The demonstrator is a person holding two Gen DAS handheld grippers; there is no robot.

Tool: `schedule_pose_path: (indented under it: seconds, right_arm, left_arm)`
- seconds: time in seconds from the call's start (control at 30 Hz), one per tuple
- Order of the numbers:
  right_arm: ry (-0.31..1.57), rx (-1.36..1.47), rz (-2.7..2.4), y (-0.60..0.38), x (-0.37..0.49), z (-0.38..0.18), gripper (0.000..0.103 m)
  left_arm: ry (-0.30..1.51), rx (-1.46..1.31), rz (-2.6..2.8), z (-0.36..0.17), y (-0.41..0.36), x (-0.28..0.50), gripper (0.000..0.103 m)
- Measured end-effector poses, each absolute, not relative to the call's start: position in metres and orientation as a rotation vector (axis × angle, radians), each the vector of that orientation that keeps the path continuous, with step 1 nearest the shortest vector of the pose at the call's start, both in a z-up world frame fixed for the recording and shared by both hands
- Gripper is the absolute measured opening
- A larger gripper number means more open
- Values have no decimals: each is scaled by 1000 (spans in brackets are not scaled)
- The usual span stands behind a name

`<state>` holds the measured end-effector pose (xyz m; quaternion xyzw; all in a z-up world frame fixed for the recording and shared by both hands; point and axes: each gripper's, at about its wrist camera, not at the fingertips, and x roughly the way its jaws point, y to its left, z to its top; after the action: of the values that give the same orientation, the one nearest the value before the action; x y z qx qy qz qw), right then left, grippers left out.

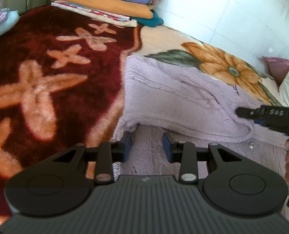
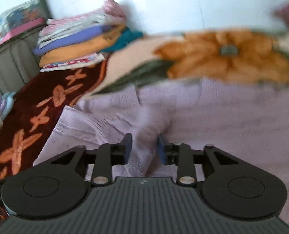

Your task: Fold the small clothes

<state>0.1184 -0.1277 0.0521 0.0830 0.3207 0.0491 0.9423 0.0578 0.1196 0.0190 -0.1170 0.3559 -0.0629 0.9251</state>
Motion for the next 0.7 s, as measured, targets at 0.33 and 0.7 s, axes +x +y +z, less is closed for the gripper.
schedule_pose_path:
  seconds: [0.33,0.7]
  right_arm:
    - [672,-54,246,-54,168,62,52]
    - [577,-54,170,-63,171,77,5]
  left_arm:
    - [729,-239,-121,18,119,58,38]
    - [730,-258,-123,18,121,59,38]
